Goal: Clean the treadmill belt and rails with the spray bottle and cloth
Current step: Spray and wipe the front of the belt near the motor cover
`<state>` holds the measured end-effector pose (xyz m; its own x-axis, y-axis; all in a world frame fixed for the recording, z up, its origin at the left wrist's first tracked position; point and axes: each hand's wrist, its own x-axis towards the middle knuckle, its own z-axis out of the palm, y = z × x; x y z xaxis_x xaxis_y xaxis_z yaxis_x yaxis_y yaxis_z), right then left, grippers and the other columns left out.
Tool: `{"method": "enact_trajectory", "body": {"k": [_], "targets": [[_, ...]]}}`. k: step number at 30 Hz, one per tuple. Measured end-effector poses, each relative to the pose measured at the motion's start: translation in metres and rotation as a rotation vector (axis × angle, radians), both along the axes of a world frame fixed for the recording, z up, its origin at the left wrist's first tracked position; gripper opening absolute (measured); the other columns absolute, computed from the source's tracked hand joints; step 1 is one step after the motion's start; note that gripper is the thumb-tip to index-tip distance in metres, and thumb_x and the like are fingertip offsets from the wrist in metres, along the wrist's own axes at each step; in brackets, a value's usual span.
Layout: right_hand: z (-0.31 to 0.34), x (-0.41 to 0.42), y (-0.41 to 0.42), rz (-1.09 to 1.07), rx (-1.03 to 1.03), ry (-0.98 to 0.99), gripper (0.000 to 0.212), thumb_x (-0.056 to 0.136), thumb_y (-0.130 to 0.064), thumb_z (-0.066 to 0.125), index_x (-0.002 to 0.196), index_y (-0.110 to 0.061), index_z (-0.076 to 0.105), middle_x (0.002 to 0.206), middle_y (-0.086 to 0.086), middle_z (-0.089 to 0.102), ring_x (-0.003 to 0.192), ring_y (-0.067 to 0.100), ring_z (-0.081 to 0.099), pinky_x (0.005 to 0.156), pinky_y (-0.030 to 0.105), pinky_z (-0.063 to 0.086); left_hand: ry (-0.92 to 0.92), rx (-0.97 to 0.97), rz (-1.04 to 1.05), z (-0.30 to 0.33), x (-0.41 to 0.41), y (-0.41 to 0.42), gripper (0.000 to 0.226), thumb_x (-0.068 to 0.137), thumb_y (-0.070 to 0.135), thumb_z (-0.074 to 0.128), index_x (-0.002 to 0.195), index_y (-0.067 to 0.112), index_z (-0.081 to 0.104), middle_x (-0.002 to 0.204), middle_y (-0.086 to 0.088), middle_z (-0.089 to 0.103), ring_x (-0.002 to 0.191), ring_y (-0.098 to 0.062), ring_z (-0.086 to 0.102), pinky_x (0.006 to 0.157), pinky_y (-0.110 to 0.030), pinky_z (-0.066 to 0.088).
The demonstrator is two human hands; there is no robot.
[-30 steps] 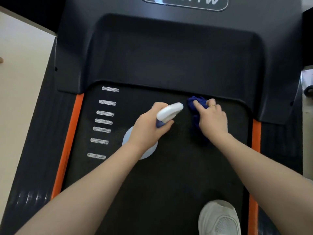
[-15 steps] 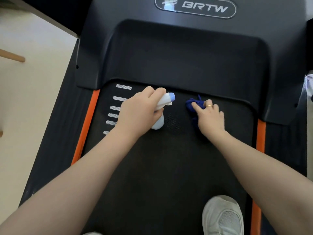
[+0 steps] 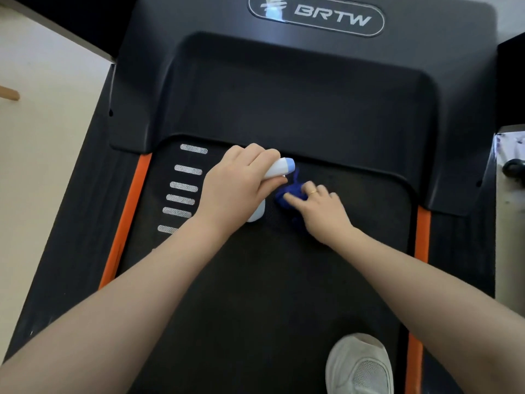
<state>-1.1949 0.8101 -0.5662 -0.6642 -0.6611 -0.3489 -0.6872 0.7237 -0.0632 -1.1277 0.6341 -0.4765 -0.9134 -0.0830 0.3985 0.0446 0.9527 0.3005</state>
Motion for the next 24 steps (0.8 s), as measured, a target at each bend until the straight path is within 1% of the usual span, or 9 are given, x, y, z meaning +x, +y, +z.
{"method": "enact_trajectory", "body": {"k": [2, 6, 8, 11, 13, 18, 20, 22, 24], "targets": [[0.000, -0.015, 0.009, 0.019, -0.022, -0.013, 0.052, 0.092, -0.038, 0.050, 0.141, -0.037, 0.030, 0.131, 0.008, 0.035, 0.110, 0.030, 0.040, 0.080, 0.037, 0.036, 0.012, -0.008, -0.004, -0.001, 0.000, -0.002, 0.026, 0.087, 0.039, 0.057, 0.093, 0.014, 0.065, 0.082, 0.000, 0.060, 0.070, -0.022, 0.051, 0.049, -0.028, 0.039], [-0.002, -0.035, 0.007, -0.474, -0.026, 0.009, 0.048, 0.095, -0.022, 0.046, 0.139, -0.036, 0.034, 0.131, 0.009, 0.034, 0.109, 0.031, 0.040, 0.084, 0.042, 0.038, 0.035, -0.059, -0.025, -0.002, -0.001, 0.006, 0.025, 0.086, 0.037, 0.059, 0.091, 0.014, 0.066, 0.078, -0.001, 0.059, 0.066, -0.023, 0.051, 0.045, -0.024, 0.034], [0.002, -0.025, 0.003, -0.395, 0.010, 0.004, 0.048, 0.094, -0.025, 0.047, 0.139, -0.033, 0.032, 0.130, 0.011, 0.034, 0.108, 0.031, 0.040, 0.082, 0.041, 0.039, 0.073, -0.091, -0.074, -0.004, -0.005, 0.013, 0.023, 0.087, 0.035, 0.058, 0.091, 0.013, 0.064, 0.076, -0.002, 0.059, 0.062, -0.024, 0.049, 0.044, -0.029, 0.039], [0.002, -0.001, 0.013, -0.063, 0.019, -0.034, 0.052, 0.093, -0.040, 0.048, 0.140, -0.033, 0.028, 0.127, 0.010, 0.033, 0.106, 0.030, 0.041, 0.079, 0.039, 0.040, 0.125, -0.081, -0.145, -0.006, -0.013, 0.021, 0.019, 0.088, 0.032, 0.056, 0.096, 0.015, 0.050, 0.078, -0.005, 0.059, 0.059, -0.024, 0.048, 0.048, -0.034, 0.041], [-0.001, -0.002, 0.022, -0.037, 0.000, -0.029, 0.051, 0.093, -0.041, 0.047, 0.140, -0.034, 0.028, 0.127, 0.009, 0.034, 0.105, 0.029, 0.041, 0.078, 0.039, 0.039, 0.134, -0.102, -0.149, -0.008, -0.018, 0.026, 0.020, 0.087, 0.031, 0.056, 0.097, 0.016, 0.047, 0.078, -0.006, 0.059, 0.059, -0.024, 0.047, 0.048, -0.033, 0.038], [0.001, -0.038, 0.035, -0.560, 0.008, -0.015, 0.051, 0.092, -0.025, 0.050, 0.139, -0.037, 0.031, 0.131, 0.008, 0.033, 0.110, 0.031, 0.038, 0.085, 0.042, 0.037, 0.132, -0.158, -0.175, -0.009, -0.027, 0.033, 0.020, 0.085, 0.031, 0.056, 0.094, 0.015, 0.051, 0.076, -0.005, 0.057, 0.057, -0.022, 0.044, 0.050, -0.028, 0.030], [0.006, -0.029, 0.033, -0.419, 0.024, -0.027, 0.055, 0.091, -0.029, 0.053, 0.140, -0.038, 0.030, 0.133, 0.008, 0.032, 0.112, 0.030, 0.037, 0.085, 0.041, 0.037, 0.122, -0.150, -0.166, -0.009, -0.031, 0.034, 0.020, 0.085, 0.031, 0.056, 0.094, 0.015, 0.051, 0.076, -0.006, 0.058, 0.057, -0.023, 0.044, 0.048, -0.030, 0.035], [0.006, -0.017, 0.036, -0.118, 0.032, -0.044, 0.055, 0.092, -0.034, 0.051, 0.141, -0.039, 0.029, 0.134, 0.007, 0.032, 0.113, 0.029, 0.037, 0.085, 0.038, 0.036, 0.127, -0.115, -0.155, -0.009, -0.034, 0.031, 0.020, 0.085, 0.029, 0.058, 0.094, 0.013, 0.053, 0.077, -0.007, 0.058, 0.057, -0.024, 0.045, 0.047, -0.034, 0.040], [0.005, -0.032, 0.046, -0.090, 0.007, -0.039, 0.052, 0.093, -0.034, 0.049, 0.141, -0.041, 0.030, 0.134, 0.005, 0.032, 0.114, 0.027, 0.037, 0.087, 0.037, 0.034, 0.147, -0.111, -0.157, -0.011, -0.037, 0.025, 0.018, 0.086, 0.028, 0.060, 0.093, 0.012, 0.055, 0.077, -0.007, 0.058, 0.056, -0.025, 0.045, 0.046, -0.035, 0.042]]}}
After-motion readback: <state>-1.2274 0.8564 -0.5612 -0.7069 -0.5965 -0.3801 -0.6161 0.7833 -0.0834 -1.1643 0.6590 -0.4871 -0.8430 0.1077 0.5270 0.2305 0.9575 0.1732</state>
